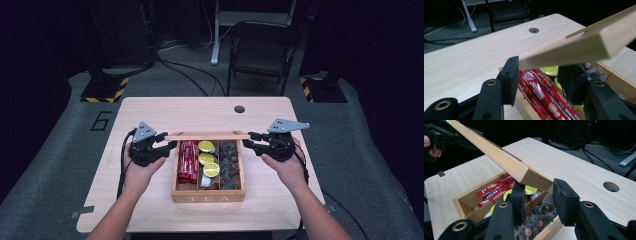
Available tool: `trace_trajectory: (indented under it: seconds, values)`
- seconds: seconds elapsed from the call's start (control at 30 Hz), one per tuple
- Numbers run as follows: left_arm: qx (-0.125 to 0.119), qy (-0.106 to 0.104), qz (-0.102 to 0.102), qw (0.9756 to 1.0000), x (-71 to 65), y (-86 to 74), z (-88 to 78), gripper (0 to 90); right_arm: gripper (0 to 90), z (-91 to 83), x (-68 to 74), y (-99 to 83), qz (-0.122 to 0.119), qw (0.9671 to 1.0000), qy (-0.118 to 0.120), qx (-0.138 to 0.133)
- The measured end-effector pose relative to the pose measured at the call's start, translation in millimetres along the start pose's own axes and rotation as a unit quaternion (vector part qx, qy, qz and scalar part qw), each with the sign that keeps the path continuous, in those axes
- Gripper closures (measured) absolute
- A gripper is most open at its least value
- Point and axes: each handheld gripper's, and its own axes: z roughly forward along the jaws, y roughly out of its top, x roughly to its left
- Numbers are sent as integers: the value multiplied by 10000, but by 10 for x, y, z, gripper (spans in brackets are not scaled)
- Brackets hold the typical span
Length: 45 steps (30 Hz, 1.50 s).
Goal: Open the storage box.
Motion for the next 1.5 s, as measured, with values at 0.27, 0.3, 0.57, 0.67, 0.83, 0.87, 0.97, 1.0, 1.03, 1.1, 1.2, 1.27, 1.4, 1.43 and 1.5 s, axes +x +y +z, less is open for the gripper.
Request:
trace_trajectory:
  seconds: [0.27,0.3,0.57,0.67,0.83,0.87,0.97,1.0,1.03,1.1,1.2,1.27,1.4,1.43,1.5]
  values:
    - [-153,159,95,9997,-19,52,37,575,627,17,-36,35,44,9999,-20,-115]
    - [-151,166,89,9997,-15,60,40,578,617,21,-44,40,19,9999,-37,-106]
    - [-66,175,24,9998,45,167,72,591,592,238,-140,17,-40,9993,-358,35]
    - [-83,166,-19,9998,77,204,93,598,591,340,-174,26,-12,9988,-489,43]
    - [-117,173,-103,9997,96,231,113,601,576,386,-216,33,-13,9985,-547,42]
    - [-99,166,-103,9998,107,242,116,601,566,420,-245,29,34,9981,-611,45]
    - [-81,151,-113,9998,115,249,116,602,555,456,-278,21,18,9981,-617,66]
    - [-97,162,-112,9998,119,251,121,603,554,476,-288,13,9,9979,-638,85]
    - [-113,159,-133,9997,122,255,126,603,555,496,-301,3,-13,9978,-650,87]
    - [-121,161,-150,9997,130,267,134,604,559,527,-317,-14,-21,9978,-654,65]
    - [-71,147,-143,9998,142,284,136,605,566,595,-330,-38,23,9972,-738,82]
    - [-89,160,-156,9997,141,286,140,606,567,624,-340,-42,2,9972,-746,87]
    - [-83,159,-155,9997,144,292,143,607,570,672,-344,-50,-1,9969,-780,98]
    - [-84,161,-155,9997,145,294,145,607,577,686,-351,-53,-43,9969,-773,100]
    - [-73,165,-161,9997,145,299,146,607,587,701,-363,-72,-17,9970,-765,80]
